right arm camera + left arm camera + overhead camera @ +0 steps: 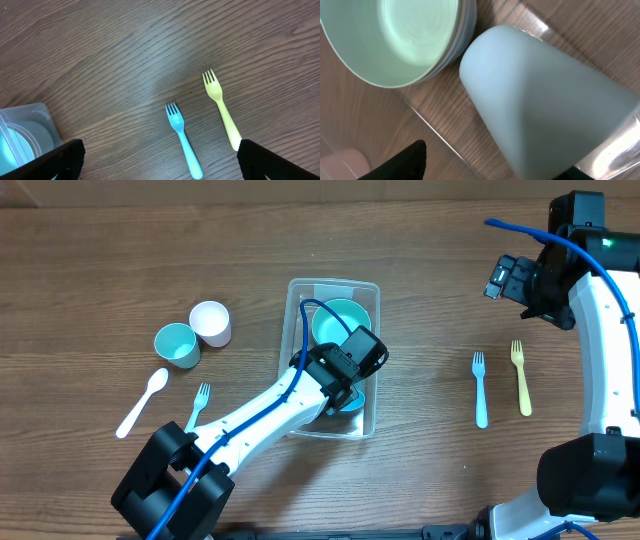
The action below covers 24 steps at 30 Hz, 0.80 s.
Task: Pack container
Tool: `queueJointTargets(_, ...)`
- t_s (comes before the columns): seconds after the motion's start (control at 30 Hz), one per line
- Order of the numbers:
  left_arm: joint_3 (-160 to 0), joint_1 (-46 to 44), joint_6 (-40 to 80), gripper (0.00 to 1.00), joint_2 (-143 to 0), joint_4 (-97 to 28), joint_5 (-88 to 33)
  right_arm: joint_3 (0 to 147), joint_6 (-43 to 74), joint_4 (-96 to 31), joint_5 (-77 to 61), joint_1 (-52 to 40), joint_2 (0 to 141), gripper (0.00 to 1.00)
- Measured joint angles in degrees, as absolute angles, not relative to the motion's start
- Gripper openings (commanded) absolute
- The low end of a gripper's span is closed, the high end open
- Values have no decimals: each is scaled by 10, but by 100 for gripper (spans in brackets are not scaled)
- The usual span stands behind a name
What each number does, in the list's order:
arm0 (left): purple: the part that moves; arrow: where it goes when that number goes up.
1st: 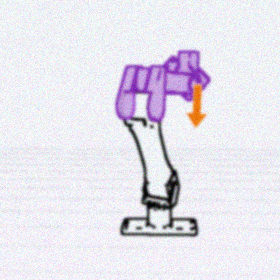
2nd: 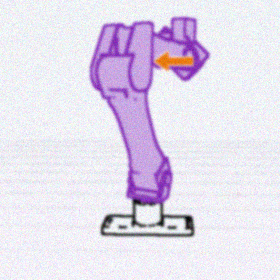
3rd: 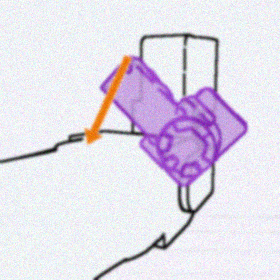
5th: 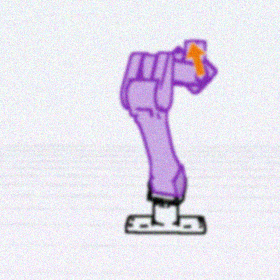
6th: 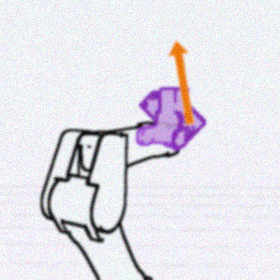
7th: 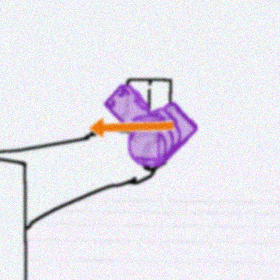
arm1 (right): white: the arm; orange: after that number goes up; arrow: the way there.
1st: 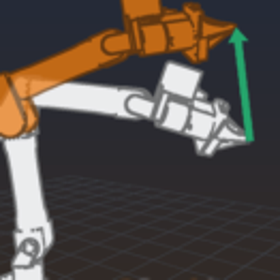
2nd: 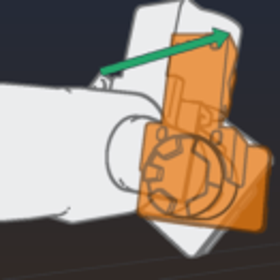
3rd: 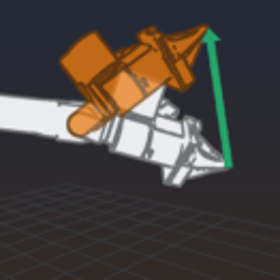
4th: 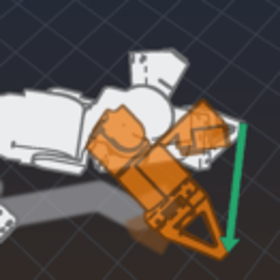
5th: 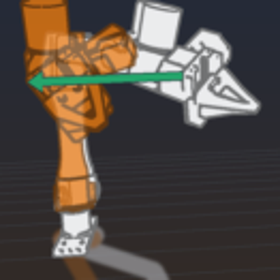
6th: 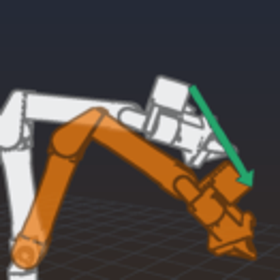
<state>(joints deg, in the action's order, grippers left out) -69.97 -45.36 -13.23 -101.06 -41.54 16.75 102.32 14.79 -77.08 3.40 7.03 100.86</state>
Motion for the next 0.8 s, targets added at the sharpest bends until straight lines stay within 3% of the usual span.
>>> queueJointTargets(0.43, -784, -453, -94, 67, -1011, -413, 168, 1023, 148, -771, 34, 70, 1009, 100)
queueJointTargets(0.6, -784, -440, -93, 56, -1011, -418, 167, 1023, 148, -771, 34, 70, 1009, 100)
queueJointTargets(0.8, -787, -436, -89, 68, -1011, -512, 161, 1023, 148, -770, 34, 70, 1009, 100)
